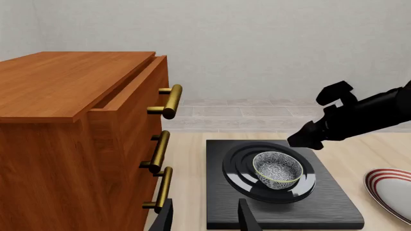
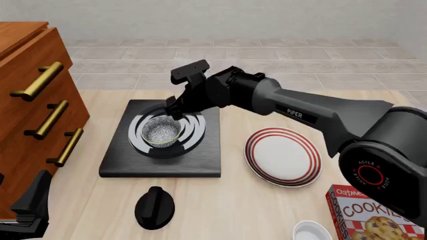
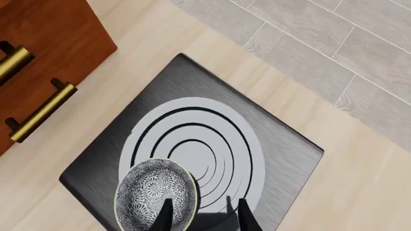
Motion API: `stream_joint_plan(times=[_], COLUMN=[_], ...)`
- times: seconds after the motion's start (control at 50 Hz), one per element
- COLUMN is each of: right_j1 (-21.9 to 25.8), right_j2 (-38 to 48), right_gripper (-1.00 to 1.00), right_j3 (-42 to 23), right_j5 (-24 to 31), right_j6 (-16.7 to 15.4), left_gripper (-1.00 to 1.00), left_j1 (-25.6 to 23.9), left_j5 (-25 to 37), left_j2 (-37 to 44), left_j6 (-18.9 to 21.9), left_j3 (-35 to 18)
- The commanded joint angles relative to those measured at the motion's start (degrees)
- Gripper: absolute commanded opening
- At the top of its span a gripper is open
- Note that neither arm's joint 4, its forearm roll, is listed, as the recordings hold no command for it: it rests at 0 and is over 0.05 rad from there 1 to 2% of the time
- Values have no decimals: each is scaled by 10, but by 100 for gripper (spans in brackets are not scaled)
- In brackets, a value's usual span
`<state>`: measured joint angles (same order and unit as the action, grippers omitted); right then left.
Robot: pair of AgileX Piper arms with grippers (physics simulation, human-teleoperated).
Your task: Pick the akita bowl on the stove and place it on the plate.
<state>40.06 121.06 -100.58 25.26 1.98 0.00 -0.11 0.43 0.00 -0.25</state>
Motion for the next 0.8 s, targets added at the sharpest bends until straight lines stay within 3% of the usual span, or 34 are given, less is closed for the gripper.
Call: stream_joint_plan(times=[0.02, 0.8], right_j1=[3, 7], right_j2=[12, 30], right_gripper=[100, 100], right_j3=[0, 26], right_j5=[-9, -46], right_j6=[6, 30], left_gripper=[100, 100], left_j1=[0, 0], left_j5=[0, 0], left_j2=[0, 0], left_j6=[0, 0], left_j3=[0, 0])
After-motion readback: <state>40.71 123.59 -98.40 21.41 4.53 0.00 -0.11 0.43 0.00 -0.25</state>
